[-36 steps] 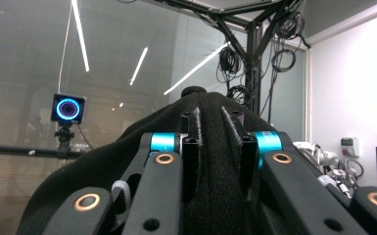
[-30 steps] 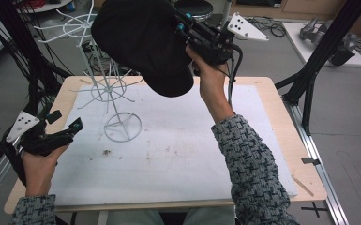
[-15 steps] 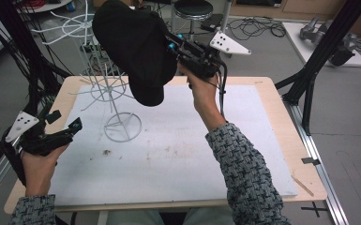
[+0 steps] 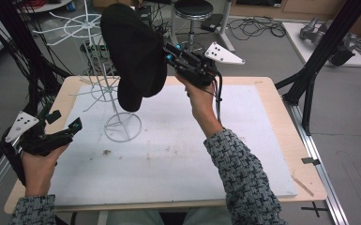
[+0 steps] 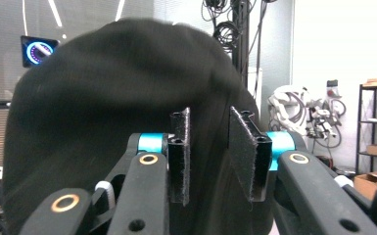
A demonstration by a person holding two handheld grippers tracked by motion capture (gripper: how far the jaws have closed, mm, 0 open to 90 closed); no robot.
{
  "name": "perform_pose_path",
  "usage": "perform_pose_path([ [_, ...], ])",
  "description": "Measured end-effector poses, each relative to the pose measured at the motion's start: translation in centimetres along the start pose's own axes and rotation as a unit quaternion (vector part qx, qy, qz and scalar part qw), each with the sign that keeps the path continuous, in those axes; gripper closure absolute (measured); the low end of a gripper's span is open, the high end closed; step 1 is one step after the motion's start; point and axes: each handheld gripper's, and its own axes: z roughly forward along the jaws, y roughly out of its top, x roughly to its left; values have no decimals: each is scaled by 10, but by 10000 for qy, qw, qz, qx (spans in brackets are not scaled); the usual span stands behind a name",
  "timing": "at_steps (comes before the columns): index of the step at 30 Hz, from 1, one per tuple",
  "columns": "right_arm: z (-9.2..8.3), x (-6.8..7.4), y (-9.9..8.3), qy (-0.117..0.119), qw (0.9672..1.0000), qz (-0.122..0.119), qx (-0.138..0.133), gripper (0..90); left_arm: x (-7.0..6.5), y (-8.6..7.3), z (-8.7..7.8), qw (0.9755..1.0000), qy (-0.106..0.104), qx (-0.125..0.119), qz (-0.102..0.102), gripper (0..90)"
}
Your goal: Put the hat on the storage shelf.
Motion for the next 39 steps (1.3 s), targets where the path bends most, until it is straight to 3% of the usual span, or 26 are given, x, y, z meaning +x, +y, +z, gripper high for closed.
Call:
perform_pose_path([
  [4, -2, 0, 2, -126, 9999, -80, 22, 648, -1, 0, 0, 10000, -11, -1, 2, 174],
  [10, -14, -2, 8, -523, 9979, -328, 182, 594, 0, 0, 0, 10000, 2, -9, -5, 174],
  [15, -34, -7, 14, -958, 9931, -602, 300, 536, -1, 0, 1, 10000, -8, -1, 7, 174],
  [22, -74, -17, 21, -1520, 9841, -740, 536, 403, -1, 0, 8, 10000, -33, 24, 13, 174],
  [26, -102, -21, 24, -1861, 9767, -896, 588, 329, -3, 0, 13, 10000, -68, 50, 11, 174],
  [29, -123, -24, 25, -2128, 9712, -876, 613, 247, -4, 0, 16, 9999, -98, 53, 26, 174],
  [34, -159, -25, 26, -2659, 9565, -970, 704, 159, -5, -1, 19, 9999, -121, 92, 61, 174],
  [39, -192, -26, 24, -3016, 9465, -943, 655, 126, -6, -2, 19, 9999, -102, 85, 39, 174],
])
